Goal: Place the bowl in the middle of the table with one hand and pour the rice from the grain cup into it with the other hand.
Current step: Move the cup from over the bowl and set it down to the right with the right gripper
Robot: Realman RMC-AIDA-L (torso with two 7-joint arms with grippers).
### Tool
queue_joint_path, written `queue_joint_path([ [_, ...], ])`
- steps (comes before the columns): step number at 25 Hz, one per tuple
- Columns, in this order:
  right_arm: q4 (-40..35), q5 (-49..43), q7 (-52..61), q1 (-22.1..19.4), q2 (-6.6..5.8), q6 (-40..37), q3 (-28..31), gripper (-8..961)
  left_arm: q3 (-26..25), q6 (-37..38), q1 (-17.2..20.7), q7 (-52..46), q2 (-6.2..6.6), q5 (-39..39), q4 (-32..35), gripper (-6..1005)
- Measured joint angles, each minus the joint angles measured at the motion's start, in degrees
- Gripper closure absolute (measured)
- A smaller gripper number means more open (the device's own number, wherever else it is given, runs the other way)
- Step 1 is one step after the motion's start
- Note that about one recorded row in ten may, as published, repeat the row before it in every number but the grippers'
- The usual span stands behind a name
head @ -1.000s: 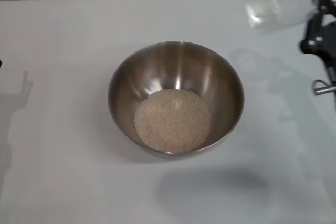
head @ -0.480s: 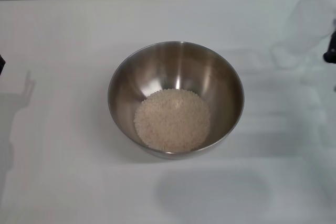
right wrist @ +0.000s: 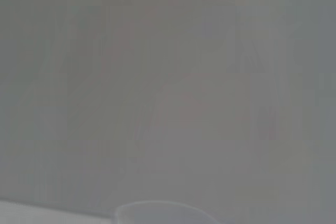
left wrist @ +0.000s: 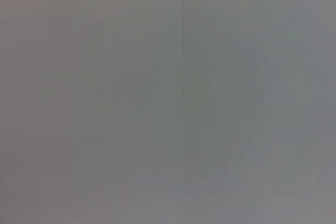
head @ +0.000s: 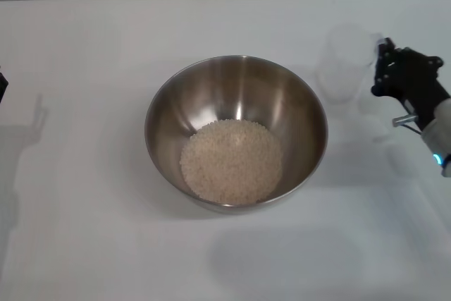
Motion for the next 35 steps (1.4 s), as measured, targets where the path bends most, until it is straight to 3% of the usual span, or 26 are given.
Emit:
queue_joint_path([
  [11, 0.1, -0.8, 0.1, 2.9, 0.00, 6.3, -2.2, 943, 0.1, 0.0, -0.1, -0.1, 0.00, 0.0, -0.1, 167],
  [32, 0.8, -2.3, -0.1, 3.5, 0.01, 7.2, -4.3, 942, 0.3, 0.0, -0.1, -0.7, 0.00, 0.0, -0.1, 167],
  [35, 1.0, -2.3, -0.3, 3.1, 0.09, 7.0, -4.3, 862, 0.3, 0.0, -0.1, -0.7, 0.00, 0.0, -0.1, 167],
])
